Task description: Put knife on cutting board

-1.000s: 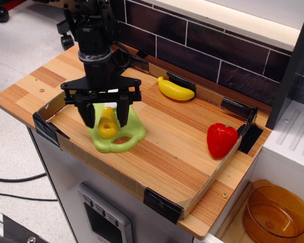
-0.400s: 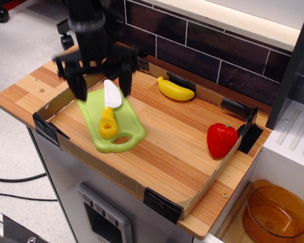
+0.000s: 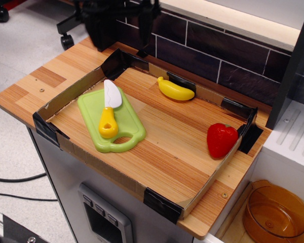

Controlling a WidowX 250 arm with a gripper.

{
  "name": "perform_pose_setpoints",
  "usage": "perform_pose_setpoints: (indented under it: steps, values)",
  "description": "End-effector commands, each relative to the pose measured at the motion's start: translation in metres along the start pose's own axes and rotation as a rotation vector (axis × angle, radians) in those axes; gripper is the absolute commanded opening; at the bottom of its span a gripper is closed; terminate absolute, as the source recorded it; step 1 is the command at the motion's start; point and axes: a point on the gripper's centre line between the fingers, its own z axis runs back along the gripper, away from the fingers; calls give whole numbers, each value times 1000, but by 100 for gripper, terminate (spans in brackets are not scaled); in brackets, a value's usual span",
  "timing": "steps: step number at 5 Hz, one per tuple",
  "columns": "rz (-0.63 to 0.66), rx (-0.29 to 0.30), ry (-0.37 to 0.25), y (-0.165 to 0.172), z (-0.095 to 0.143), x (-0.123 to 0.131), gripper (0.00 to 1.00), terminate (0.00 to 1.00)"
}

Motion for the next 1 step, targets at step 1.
perform_pose_setpoints:
  steps: [1]
  values:
    - [-2,-16,-43,3,16,-2,100,100]
